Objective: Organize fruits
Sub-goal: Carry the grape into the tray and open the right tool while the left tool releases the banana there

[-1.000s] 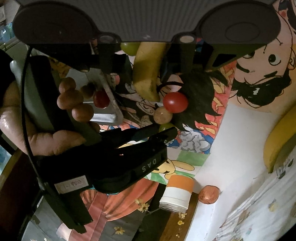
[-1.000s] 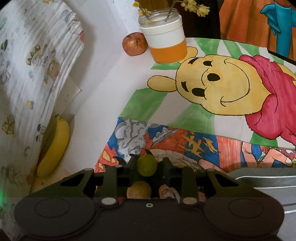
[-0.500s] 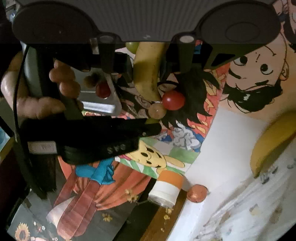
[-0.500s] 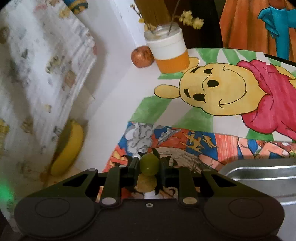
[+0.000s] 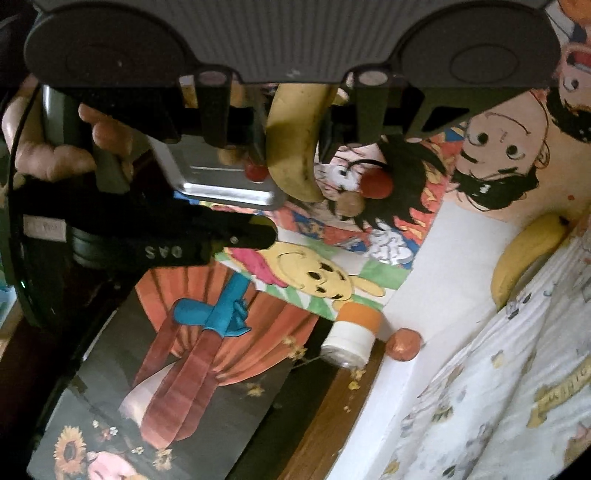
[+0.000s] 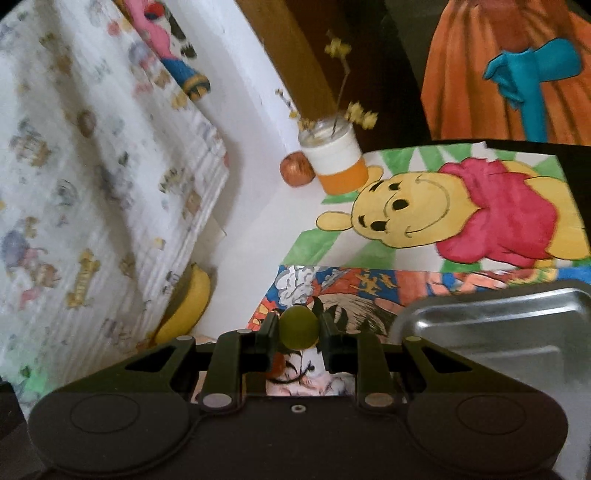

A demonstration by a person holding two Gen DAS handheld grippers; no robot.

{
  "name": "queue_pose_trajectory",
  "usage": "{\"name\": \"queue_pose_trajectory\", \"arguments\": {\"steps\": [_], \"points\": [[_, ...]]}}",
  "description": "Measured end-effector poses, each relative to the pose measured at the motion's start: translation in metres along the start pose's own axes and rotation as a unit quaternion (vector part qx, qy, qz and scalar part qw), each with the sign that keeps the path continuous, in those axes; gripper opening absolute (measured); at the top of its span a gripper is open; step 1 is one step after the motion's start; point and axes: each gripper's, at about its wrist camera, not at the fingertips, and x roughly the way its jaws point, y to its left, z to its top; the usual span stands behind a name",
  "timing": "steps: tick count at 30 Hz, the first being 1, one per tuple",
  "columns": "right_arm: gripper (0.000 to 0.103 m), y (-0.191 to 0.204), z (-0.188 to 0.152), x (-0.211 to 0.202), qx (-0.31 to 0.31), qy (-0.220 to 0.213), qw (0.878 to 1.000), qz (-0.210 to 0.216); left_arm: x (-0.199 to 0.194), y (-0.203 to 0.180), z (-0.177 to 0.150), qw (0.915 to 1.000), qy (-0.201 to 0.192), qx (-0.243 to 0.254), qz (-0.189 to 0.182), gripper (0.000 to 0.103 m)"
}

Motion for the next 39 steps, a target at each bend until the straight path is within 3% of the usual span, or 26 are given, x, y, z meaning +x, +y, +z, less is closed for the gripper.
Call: {"name": "queue_pose_trajectory", "arguments": {"steps": [11, 19, 29, 39], "points": [[0.025, -0.042, -0.052, -0.094, 0.006, -0.034, 0.999, -0.003, -0.021, -0.051, -0.039, 0.9996, -0.008, -0.01, -0.026, 0.034], [0.025, -0.065, -0.1, -0.14, -0.028, -0.057, 0.998, -0.017, -0.015, -0.078, -0.076, 0.9991, 0.015, -0.015, -0.036, 0.034], [0.025, -0.092, -0.161, -0.155, -0.071, -0.056, 0.996, -0.022, 0.011, -0.091, -0.101, 0.9982, 0.049, -0.021, -0.027, 0.034], [0.025, -0.088, -0.191, -0.152, -0.134, -0.073, 0.988, -0.034, 0.026, -0.1, -0.111, 0.999, 0.041, 0.013, -0.01, 0.034]]}}
